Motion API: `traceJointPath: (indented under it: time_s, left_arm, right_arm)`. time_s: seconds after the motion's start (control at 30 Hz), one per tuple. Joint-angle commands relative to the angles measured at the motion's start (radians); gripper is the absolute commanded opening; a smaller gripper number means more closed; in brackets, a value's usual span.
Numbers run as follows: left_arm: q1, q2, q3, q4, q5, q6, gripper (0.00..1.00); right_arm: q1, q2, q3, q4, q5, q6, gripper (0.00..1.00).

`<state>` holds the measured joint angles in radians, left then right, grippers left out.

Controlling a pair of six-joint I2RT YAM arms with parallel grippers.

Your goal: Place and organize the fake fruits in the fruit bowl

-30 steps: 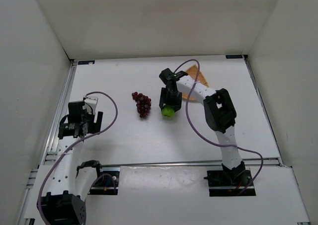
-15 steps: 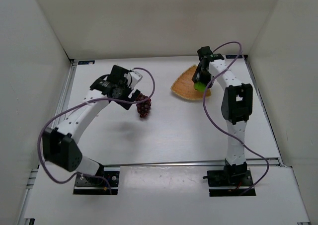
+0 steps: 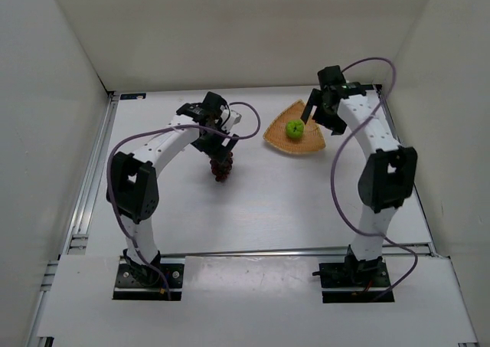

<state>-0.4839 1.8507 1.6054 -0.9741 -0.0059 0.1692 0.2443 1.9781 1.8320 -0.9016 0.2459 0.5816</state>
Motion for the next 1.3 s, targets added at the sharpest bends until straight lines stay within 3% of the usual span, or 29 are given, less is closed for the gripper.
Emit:
traceJointPath:
  time_s: [0.0,0.17,0.4,0.53,0.57,0.7,0.87,1.0,1.13,1.17,1.27]
  left_arm:
    - [-0.01,0.065,0.063,-0.028,0.081,-0.039,0.99]
    - [-0.01,0.202,0.171,-0.038,0.081,-0.05,0.99]
    - [-0.01,0.337,0.217,-0.06,0.032,-0.05,0.99]
    - [-0.01,0.326,0.235,-0.096,0.087,-0.028,0.56]
    - [-0.01,0.317,0.244,-0.097,0.087,-0.028,0.38]
    - [-0.022,0.265,0.313,-0.129,0.057,-0.019,0.2]
    - [-0.091,0.246,0.494,-0.106,-0.084,0.027,0.18]
    - [-0.136,0.214,0.45,0.138,-0.147,0.084,0.18]
    - [-0.156,0.4,0.655,0.212,-0.075,0.061,0.22]
    - [-0.166,0.444,0.776,0.221,-0.066,0.038,0.25]
    - [-0.176,0.556,0.889,0.251,-0.011,0.029,0.27]
  right_arm:
    - [-0.013,-0.201,-0.068,0.021,0.085,-0.038,1.0]
    - [-0.037,-0.387,-0.213,0.012,0.122,-0.048,1.0]
    - [-0.066,-0.591,-0.28,0.012,0.092,-0.028,1.0]
    - [-0.102,-0.634,-0.28,0.003,0.092,-0.028,1.0]
    - [-0.112,-0.647,-0.28,0.003,0.092,-0.028,1.0]
    - [-0.146,-0.657,-0.28,0.003,0.092,-0.037,1.0]
    - [-0.165,-0.636,-0.289,0.003,0.073,-0.046,1.0]
    - [-0.184,-0.625,-0.298,0.003,0.062,-0.055,1.0]
    - [-0.194,-0.596,-0.298,0.003,0.053,-0.065,1.0]
    - [-0.194,-0.596,-0.298,0.003,0.053,-0.065,1.0]
    - [-0.214,-0.587,-0.298,0.003,0.053,-0.084,1.0]
